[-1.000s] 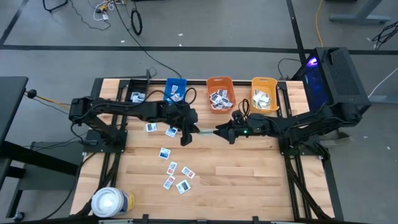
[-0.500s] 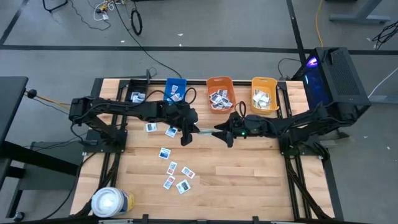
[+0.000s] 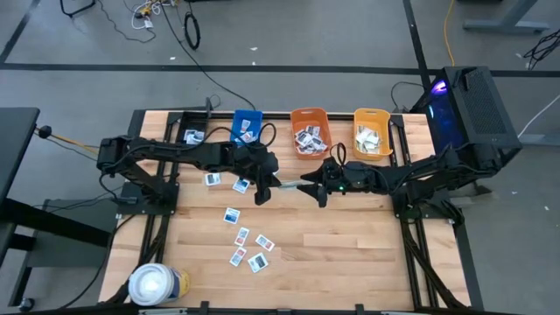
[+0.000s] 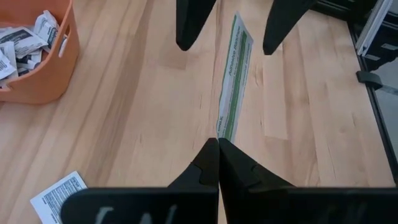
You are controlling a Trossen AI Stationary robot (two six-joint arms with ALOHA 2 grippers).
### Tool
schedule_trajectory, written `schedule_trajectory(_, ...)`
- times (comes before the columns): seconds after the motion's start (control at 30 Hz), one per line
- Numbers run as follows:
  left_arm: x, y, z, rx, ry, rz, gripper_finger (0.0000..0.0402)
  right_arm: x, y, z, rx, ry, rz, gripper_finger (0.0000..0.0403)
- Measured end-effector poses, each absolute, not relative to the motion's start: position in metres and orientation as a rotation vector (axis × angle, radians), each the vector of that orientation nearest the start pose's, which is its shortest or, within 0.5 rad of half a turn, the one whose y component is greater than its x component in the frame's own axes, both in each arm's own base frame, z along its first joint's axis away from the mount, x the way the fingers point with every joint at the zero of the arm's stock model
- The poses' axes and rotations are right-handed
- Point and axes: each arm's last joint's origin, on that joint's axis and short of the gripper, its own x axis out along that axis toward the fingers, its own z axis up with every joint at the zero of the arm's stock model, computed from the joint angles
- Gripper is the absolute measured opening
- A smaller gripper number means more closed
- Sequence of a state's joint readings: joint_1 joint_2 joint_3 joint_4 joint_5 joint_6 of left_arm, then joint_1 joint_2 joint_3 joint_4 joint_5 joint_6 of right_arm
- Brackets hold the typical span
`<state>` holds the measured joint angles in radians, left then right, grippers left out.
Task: Pick & Place First Aid Supplies
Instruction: Put the bandage into the yellow bin
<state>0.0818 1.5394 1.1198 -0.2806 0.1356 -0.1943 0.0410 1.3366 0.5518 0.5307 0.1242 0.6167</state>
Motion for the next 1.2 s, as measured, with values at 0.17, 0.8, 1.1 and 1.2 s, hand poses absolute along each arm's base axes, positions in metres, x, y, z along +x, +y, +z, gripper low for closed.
schedule_trajectory(0.17,0.3328,0.0234,0.2604,-0.262,0.699,0.016,0.0,0.2677,0.0068,0.2054,0.593,0.213,-0.174,0.0264)
schedule_trajectory(0.8,0.3366,0.0224,0.2653,-0.252,0.636,0.004,0.0,0.2678,0.0077,0.2053,0.677,0.218,-0.157,0.0132)
schedule_trajectory(1.1,0.3365,0.021,0.265,-0.254,0.64,0.001,0.0001,0.2678,0.0077,0.2054,0.676,0.217,-0.157,0.0085)
schedule_trajectory(1.2,0.3365,0.0211,0.265,-0.259,0.64,0.003,0.0006,0.2678,0.0077,0.2054,0.675,0.218,-0.157,0.0069)
